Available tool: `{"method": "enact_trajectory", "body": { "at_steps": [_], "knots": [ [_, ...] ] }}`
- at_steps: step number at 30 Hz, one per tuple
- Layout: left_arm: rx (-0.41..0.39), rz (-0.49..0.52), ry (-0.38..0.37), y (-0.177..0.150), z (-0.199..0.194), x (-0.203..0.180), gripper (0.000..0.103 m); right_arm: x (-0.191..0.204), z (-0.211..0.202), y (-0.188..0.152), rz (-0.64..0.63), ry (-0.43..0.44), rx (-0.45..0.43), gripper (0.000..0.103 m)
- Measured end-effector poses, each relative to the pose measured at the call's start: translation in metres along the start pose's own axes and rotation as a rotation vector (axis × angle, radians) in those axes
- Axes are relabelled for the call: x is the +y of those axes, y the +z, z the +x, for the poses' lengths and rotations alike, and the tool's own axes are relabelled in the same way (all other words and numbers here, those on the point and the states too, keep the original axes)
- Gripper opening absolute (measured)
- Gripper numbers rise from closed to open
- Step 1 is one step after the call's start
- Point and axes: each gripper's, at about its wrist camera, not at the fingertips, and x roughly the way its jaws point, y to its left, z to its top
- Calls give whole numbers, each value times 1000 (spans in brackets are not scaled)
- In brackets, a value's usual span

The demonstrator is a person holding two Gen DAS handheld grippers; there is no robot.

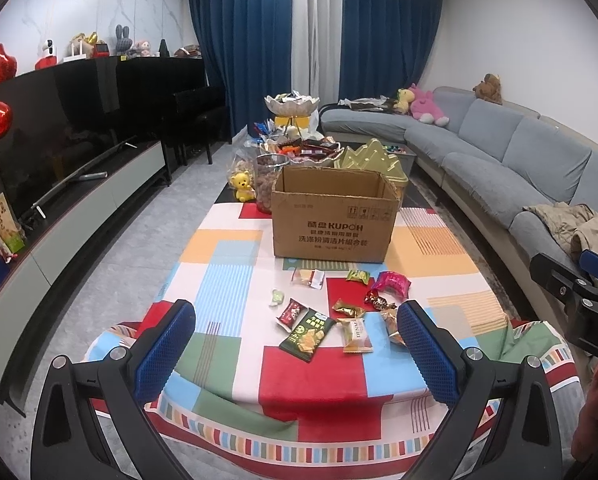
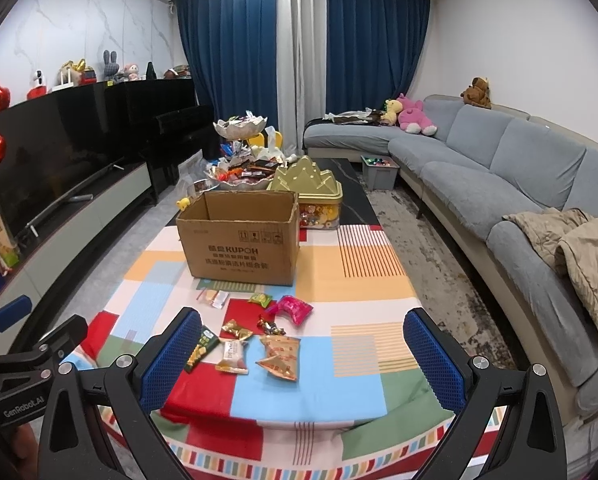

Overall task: Organize snacks
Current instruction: 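Lower left tool onto green cracker packet while right tool approaches white DENMAS packet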

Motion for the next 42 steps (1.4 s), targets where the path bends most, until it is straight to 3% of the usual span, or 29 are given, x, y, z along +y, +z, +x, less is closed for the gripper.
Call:
{"method": "enact_trajectory", "body": {
  "at_steps": [5,24,42],
  "knots": [
    [-20,1,0,1,3,2,103,3,7,1,-7,7,3,102],
    [44,42,20,14,46,4,103,12,58,8,-41,-1,97,102],
    [172,73,11,10,102,12,101,31,116,10,-98,15,228,102]
  ]
}}
